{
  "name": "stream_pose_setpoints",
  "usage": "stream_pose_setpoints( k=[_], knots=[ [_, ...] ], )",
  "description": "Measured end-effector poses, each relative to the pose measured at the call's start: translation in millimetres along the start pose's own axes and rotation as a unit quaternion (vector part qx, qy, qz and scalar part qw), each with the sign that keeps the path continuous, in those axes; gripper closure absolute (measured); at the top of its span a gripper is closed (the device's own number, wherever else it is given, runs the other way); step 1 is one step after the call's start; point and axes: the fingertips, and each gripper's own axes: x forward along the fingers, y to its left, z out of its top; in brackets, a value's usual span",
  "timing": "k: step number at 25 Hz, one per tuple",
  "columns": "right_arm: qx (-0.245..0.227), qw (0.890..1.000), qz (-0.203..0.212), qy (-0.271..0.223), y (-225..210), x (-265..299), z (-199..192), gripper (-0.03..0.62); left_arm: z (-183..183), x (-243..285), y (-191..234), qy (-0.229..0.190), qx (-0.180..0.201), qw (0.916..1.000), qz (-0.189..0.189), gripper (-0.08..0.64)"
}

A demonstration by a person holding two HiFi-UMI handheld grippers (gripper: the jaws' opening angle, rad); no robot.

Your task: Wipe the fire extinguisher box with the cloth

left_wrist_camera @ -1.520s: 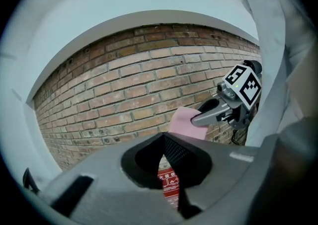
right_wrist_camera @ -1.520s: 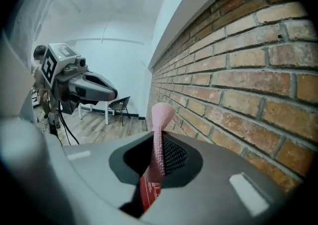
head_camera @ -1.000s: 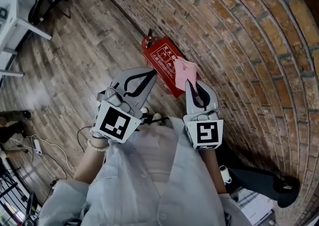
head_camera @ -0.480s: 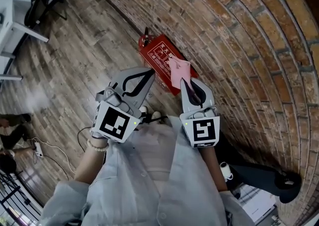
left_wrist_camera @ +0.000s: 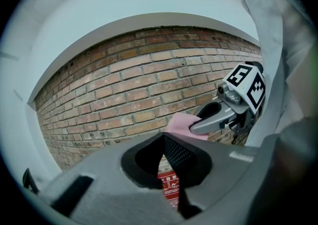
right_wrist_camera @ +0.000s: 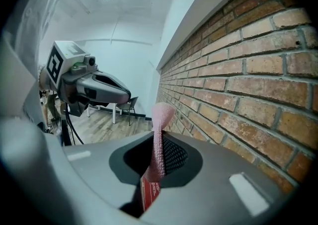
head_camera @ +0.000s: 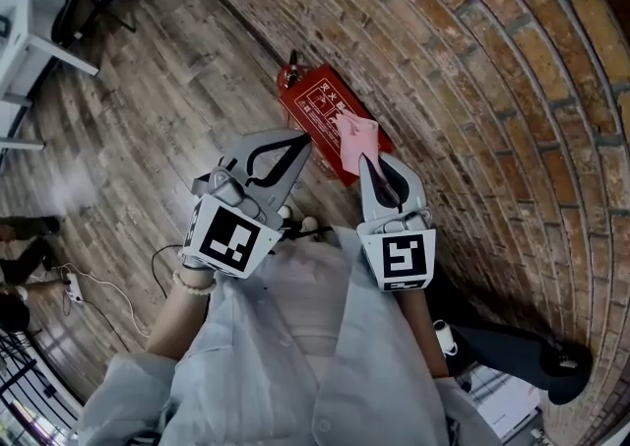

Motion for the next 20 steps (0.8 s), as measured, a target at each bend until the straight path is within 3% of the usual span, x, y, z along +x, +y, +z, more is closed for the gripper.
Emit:
stream_pose_setpoints(
  k=[20],
  knots=[
    [-0.003,1.000,0.010,0.015,9.2,2.3,-7.1,0.565,-12.5,-8.5,2.3,0.017,-0.019,0.9996,0.011,0.561]
  ],
)
